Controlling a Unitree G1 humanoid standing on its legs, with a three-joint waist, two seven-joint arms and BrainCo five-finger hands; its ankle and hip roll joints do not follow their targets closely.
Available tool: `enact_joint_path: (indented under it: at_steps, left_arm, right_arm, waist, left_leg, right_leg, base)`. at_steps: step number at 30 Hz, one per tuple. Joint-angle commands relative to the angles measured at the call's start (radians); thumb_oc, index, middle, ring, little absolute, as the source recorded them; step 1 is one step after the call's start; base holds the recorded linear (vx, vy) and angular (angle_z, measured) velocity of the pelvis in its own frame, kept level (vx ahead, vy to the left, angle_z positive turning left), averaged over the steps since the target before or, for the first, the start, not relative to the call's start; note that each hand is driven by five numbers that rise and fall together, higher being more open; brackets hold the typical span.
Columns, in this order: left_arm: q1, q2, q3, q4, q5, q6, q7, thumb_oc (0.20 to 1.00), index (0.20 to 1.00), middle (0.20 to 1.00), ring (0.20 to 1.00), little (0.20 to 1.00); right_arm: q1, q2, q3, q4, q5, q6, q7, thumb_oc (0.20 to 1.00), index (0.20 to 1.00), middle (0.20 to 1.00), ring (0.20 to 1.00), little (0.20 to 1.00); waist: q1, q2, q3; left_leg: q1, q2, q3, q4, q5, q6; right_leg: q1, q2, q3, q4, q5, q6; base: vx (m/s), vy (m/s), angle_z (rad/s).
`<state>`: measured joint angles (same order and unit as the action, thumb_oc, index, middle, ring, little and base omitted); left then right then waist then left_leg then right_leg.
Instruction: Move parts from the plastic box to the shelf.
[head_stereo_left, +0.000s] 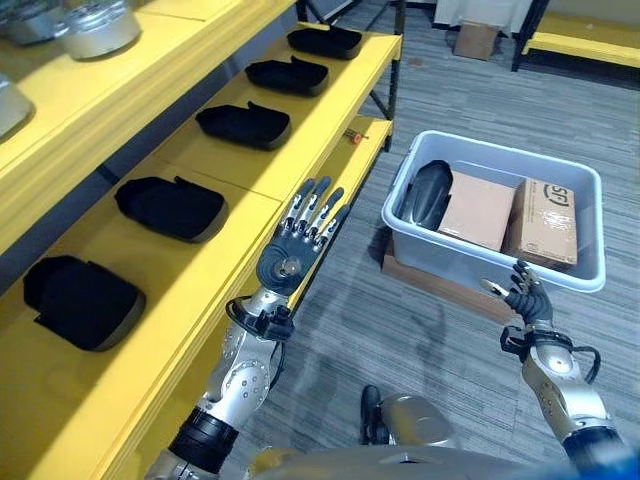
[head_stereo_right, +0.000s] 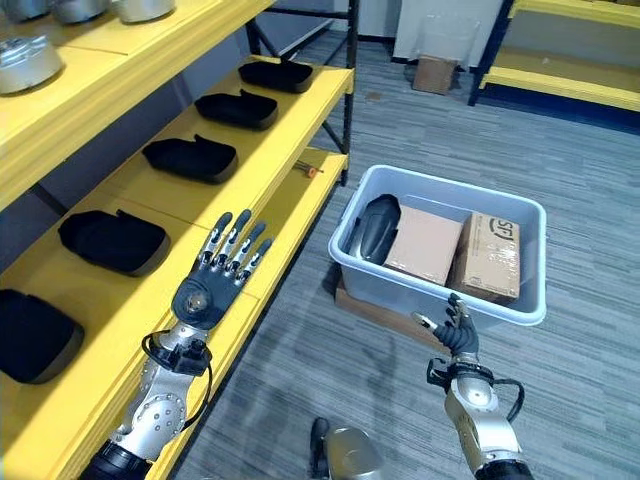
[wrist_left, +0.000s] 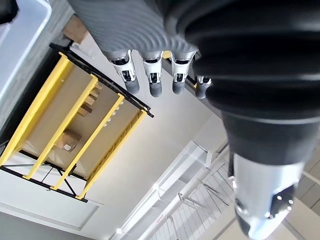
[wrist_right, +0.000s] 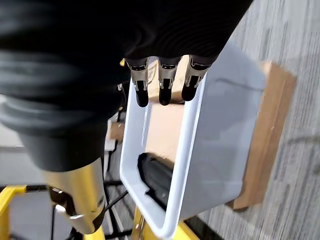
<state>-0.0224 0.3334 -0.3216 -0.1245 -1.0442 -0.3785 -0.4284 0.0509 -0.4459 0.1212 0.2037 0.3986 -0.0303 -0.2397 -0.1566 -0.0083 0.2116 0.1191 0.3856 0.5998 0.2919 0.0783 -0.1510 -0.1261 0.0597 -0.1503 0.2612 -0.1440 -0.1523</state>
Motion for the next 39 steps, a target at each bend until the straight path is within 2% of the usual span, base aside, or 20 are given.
enact_joint_path:
  at_steps: [1, 2, 3, 5, 11, 18, 22, 25, 29, 31, 35, 36, 37, 39]
  left_arm:
    - [0.047, 0.019, 0.056, -0.064, 0.042, -0.057, 0.051, 1.0, 1.0, 1.0, 1.0, 1.0]
    - [0.057, 0.021, 0.071, -0.068, 0.035, -0.038, 0.049, 1.0, 1.0, 1.0, 1.0, 1.0]
    - [0.066, 0.023, 0.082, -0.07, 0.026, -0.023, 0.037, 1.0, 1.0, 1.0, 1.0, 1.0]
    - [0.083, 0.027, 0.095, -0.067, 0.008, 0.001, 0.01, 1.0, 1.0, 1.0, 1.0, 1.0]
    - [0.131, 0.034, 0.124, -0.059, 0.026, 0.047, -0.053, 1.0, 1.0, 1.0, 1.0, 1.0]
    - [0.157, 0.038, 0.152, -0.044, 0.048, 0.035, -0.061, 1.0, 1.0, 1.0, 1.0, 1.0]
    - [0.172, 0.026, 0.176, -0.018, 0.071, 0.055, -0.06, 1.0, 1.0, 1.0, 1.0, 1.0]
    - [0.162, 0.029, 0.151, -0.004, 0.124, 0.062, -0.048, 1.0, 1.0, 1.0, 1.0, 1.0]
    - [0.111, 0.023, 0.09, 0.015, 0.13, 0.011, -0.006, 1.0, 1.0, 1.0, 1.0, 1.0]
    - [0.079, 0.021, 0.07, 0.027, 0.14, 0.001, 0.016, 1.0, 1.0, 1.0, 1.0, 1.0]
    - [0.077, 0.02, 0.071, 0.024, 0.09, 0.025, 0.023, 1.0, 1.0, 1.0, 1.0, 1.0]
    - [0.097, 0.015, 0.076, 0.024, 0.114, 0.028, 0.059, 1.0, 1.0, 1.0, 1.0, 1.0]
    - [0.117, 0.02, 0.088, 0.027, 0.128, 0.017, 0.081, 1.0, 1.0, 1.0, 1.0, 1.0]
    - [0.117, 0.032, 0.092, 0.029, 0.148, 0.008, 0.078, 1.0, 1.0, 1.0, 1.0, 1.0]
  right_arm:
    - [-0.024, -0.017, -0.016, -0.056, -0.031, -0.054, 0.063, 1.0, 1.0, 1.0, 1.0, 1.0]
    - [-0.01, -0.009, -0.008, -0.068, -0.031, -0.045, 0.064, 1.0, 1.0, 1.0, 1.0, 1.0]
    - [0.007, -0.004, -0.007, -0.081, -0.036, -0.044, 0.055, 1.0, 1.0, 1.0, 1.0, 1.0]
    - [0.035, 0.007, -0.008, -0.097, -0.03, -0.042, 0.045, 1.0, 1.0, 1.0, 1.0, 1.0]
    - [0.077, 0.047, 0.012, -0.116, -0.021, -0.024, 0.047, 1.0, 1.0, 1.0, 1.0, 1.0]
    - [0.077, 0.076, 0.027, -0.103, -0.023, -0.028, 0.048, 1.0, 1.0, 1.0, 1.0, 1.0]
    - [0.061, 0.099, 0.037, -0.1, -0.003, -0.025, 0.032, 1.0, 1.0, 1.0, 1.0, 1.0]
    - [0.035, 0.11, 0.053, -0.1, 0.012, -0.031, -0.001, 1.0, 1.0, 1.0, 1.0, 1.0]
    - [-0.022, 0.121, 0.08, -0.073, -0.006, -0.016, -0.073, 1.0, 1.0, 1.0, 1.0, 1.0]
    - [-0.047, 0.122, 0.08, -0.056, -0.022, 0.03, -0.079, 1.0, 1.0, 1.0, 1.0, 1.0]
    - [-0.064, 0.111, 0.089, -0.041, -0.081, 0.038, -0.077, 1.0, 1.0, 1.0, 1.0, 1.0]
    - [-0.075, 0.116, 0.084, -0.039, -0.056, 0.063, -0.07, 1.0, 1.0, 1.0, 1.0, 1.0]
    - [-0.085, 0.119, 0.081, -0.04, -0.109, 0.042, -0.095, 1.0, 1.0, 1.0, 1.0, 1.0]
    - [-0.093, 0.113, 0.082, -0.046, -0.135, 0.024, -0.119, 1.0, 1.0, 1.0, 1.0, 1.0]
  waist:
    - [0.07, -0.015, -0.032]
    - [0.079, -0.013, -0.04]
    - [0.084, -0.009, -0.044]
    - [0.087, -0.003, -0.05]
    - [0.103, 0.006, -0.075]
    - [0.12, 0.001, -0.101]
    - [0.138, -0.008, -0.109]
    - [0.146, -0.01, -0.107]
    - [0.155, -0.018, -0.109]
    - [0.16, -0.02, -0.107]
    - [0.167, -0.022, -0.094]
    - [0.183, -0.027, -0.079]
    - [0.199, -0.039, -0.056]
    - [0.206, -0.044, -0.045]
  left_leg:
    - [-0.114, -0.094, -0.197, -0.048, -0.013, 0.018]
    - [-0.123, -0.163, -0.229, -0.092, -0.062, 0.044]
    - [-0.134, -0.189, -0.248, -0.134, -0.059, 0.047]
    - [-0.143, -0.213, -0.259, -0.195, -0.055, 0.049]
    - [-0.097, -0.25, -0.284, -0.293, -0.042, 0.063]
    - [-0.043, -0.28, -0.276, -0.357, -0.05, 0.085]
    - [-0.025, -0.299, -0.28, -0.366, -0.065, 0.101]
    - [-0.017, -0.31, -0.275, -0.353, -0.079, 0.111]
    - [0.005, -0.324, -0.253, -0.347, -0.093, 0.125]
    - [0.027, -0.324, -0.229, -0.356, -0.094, 0.132]
    - [0.033, -0.314, -0.221, -0.339, -0.099, 0.136]
    - [0.048, -0.306, -0.204, -0.323, -0.113, 0.136]
    - [0.04, -0.296, -0.18, -0.296, -0.114, 0.15]
    - [0.036, -0.285, -0.192, -0.281, -0.134, 0.145]
  right_leg:
    - [0.085, -0.137, -0.075, -0.105, 0.042, 0.163]
    - [0.101, -0.135, -0.049, -0.147, 0.063, 0.176]
    - [0.107, -0.134, -0.039, -0.166, 0.076, 0.185]
    - [0.121, -0.138, -0.031, -0.189, 0.087, 0.2]
    - [0.161, -0.161, -0.045, -0.235, 0.105, 0.23]
    - [0.183, -0.166, -0.052, -0.274, 0.132, 0.247]
    - [0.195, -0.164, -0.049, -0.285, 0.14, 0.249]
    - [0.201, -0.166, -0.051, -0.279, 0.14, 0.25]
    - [0.222, -0.175, -0.081, -0.283, 0.147, 0.255]
    - [0.225, -0.186, -0.109, -0.253, 0.146, 0.263]
    - [0.219, -0.196, -0.141, -0.195, 0.131, 0.267]
    - [0.201, -0.238, -0.2, -0.137, 0.143, 0.295]
    - [0.164, -0.296, -0.229, -0.105, 0.196, 0.318]
    - [0.168, -0.334, -0.218, -0.124, 0.225, 0.343]
  base:
    - [0.09, 0.041, -1.29]
    - [0.06, 0.071, -1.46]
    - [0.11, 0.109, -0.83]
    - [0.06, 0.104, -0.15]
    - [0.02, 0.14, 0.15]
    - [0.0, 0.076, 0.01]
    - [-0.03, 0.119, -0.01]
    - [-0.06, 0.109, -0.07]
    - [-0.13, 0.156, -0.23]
    - [-0.19, 0.185, -0.34]
    - [-0.02, 0.05, -0.47]
    - [-0.09, -0.185, -0.71]
    - [-0.1, -0.269, -0.45]
    - [-0.05, -0.307, -0.5]
